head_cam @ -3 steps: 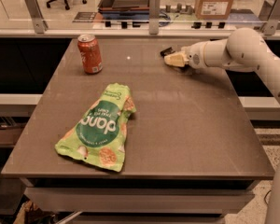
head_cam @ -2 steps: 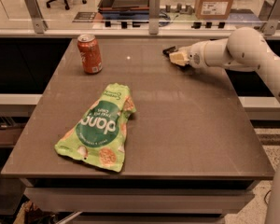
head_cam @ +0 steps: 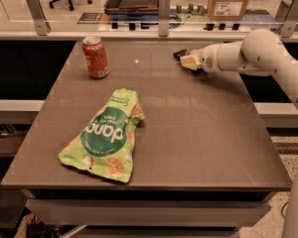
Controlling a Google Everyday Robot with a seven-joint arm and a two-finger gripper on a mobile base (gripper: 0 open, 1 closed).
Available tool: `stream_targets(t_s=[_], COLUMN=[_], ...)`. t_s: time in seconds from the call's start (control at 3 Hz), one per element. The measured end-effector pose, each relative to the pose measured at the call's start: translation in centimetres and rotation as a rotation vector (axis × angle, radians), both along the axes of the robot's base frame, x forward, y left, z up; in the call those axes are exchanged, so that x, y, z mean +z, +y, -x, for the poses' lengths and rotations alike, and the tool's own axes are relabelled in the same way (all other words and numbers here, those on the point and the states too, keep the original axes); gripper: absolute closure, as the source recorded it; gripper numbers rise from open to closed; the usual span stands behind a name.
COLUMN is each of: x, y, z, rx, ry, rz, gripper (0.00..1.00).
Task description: Move rxbar chocolate near green rice chip bag
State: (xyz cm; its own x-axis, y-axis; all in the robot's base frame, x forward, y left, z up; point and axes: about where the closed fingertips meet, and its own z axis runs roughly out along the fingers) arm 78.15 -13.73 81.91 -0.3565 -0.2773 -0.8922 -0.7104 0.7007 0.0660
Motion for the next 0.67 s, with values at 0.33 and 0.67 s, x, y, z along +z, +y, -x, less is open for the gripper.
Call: stream_targets(t_s=[0.33, 0.67], x=[0.12, 0.11], y=[0.02, 0.03], z=[0.00, 0.00], rx=[0.000, 0.000], ry=[0.000, 0.000], rz=[0.000, 0.000], gripper=[1.00, 1.00])
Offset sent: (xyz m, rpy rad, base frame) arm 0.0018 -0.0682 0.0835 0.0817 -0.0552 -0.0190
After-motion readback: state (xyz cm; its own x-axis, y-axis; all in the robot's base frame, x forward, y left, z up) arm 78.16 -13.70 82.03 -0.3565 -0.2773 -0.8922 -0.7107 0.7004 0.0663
